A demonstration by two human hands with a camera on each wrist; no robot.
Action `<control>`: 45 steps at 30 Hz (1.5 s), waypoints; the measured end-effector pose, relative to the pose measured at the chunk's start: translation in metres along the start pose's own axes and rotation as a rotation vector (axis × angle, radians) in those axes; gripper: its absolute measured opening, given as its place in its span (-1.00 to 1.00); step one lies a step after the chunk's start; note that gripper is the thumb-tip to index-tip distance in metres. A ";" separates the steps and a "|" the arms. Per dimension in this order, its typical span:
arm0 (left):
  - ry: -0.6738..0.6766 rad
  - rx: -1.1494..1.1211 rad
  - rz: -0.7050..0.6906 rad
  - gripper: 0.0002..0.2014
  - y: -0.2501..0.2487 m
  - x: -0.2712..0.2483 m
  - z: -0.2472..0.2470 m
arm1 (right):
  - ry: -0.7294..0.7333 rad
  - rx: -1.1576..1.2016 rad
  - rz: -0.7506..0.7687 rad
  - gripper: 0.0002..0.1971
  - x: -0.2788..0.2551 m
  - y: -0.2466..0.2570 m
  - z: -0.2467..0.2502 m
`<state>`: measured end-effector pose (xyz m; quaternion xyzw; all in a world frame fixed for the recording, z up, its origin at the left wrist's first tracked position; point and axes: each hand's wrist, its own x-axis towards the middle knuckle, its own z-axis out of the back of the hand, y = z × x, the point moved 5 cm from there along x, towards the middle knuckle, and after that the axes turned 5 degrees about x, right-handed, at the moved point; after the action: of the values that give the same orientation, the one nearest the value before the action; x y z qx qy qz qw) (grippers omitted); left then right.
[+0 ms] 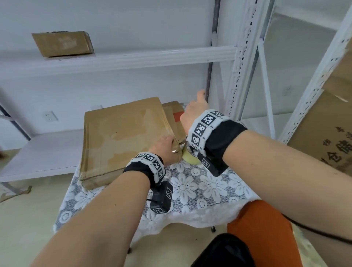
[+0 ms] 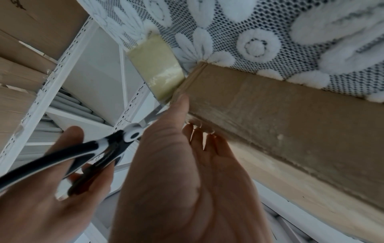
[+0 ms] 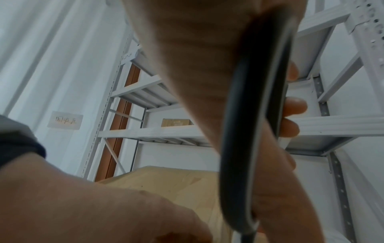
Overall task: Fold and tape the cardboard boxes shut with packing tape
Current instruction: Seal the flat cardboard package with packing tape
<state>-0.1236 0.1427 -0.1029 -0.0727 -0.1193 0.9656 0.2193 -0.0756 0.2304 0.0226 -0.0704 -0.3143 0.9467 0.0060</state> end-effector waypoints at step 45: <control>-0.162 0.269 0.027 -0.67 -0.022 0.013 -0.007 | -0.022 -0.017 -0.057 -0.71 -0.020 -0.034 -0.051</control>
<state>-0.1246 0.1690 -0.1045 0.0337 -0.0054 0.9785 0.2036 -0.0495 0.2867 0.0051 -0.0509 -0.3245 0.9441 0.0291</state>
